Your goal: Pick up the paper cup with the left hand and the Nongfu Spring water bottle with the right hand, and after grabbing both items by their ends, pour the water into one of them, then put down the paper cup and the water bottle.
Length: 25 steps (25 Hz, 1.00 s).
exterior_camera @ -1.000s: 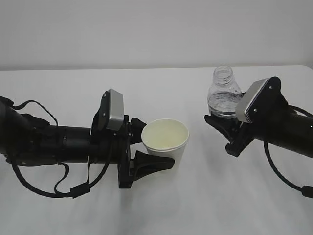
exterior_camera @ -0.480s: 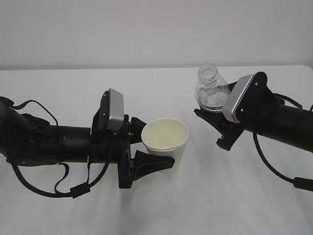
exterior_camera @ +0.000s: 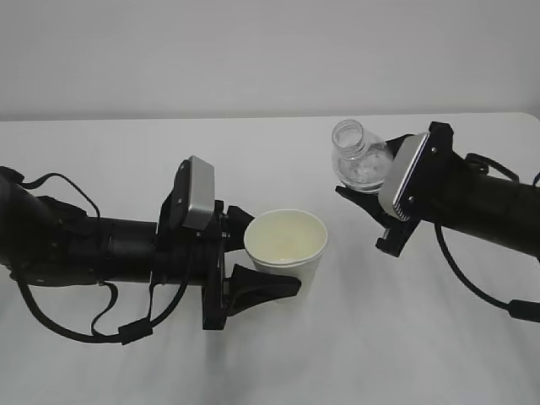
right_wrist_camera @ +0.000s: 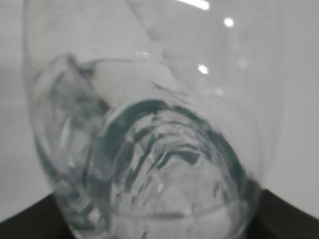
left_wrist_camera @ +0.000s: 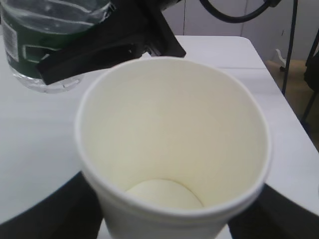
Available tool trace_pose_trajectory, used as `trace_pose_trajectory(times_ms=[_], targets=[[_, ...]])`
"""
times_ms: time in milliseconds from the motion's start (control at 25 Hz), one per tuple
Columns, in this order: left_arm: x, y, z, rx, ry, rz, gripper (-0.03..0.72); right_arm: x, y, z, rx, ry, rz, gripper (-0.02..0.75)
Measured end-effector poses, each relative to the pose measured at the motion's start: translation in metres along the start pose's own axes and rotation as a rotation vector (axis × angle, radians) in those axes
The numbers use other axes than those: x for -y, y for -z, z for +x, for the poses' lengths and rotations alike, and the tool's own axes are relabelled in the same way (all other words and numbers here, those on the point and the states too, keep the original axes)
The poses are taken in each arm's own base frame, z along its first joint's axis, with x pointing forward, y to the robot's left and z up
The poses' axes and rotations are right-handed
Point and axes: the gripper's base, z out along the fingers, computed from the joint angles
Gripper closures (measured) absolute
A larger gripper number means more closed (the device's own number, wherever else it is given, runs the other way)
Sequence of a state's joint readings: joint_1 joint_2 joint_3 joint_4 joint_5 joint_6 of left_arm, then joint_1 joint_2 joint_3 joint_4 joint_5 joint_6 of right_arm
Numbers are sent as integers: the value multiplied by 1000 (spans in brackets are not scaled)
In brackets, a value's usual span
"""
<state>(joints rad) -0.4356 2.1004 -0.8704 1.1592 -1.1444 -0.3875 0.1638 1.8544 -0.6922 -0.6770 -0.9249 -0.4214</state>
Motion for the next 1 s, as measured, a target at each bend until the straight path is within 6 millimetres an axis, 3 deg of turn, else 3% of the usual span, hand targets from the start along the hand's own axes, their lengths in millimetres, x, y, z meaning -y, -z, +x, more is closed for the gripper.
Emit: trace_pose_trajectory(times_ms=[320,1000], targets=[[9,-10,-2,2,-7,34,190,3,-2,-1,5,76,7,274],[6,-10,-4,21,13,-11,190,5,-2,-5,39,220,28,274]])
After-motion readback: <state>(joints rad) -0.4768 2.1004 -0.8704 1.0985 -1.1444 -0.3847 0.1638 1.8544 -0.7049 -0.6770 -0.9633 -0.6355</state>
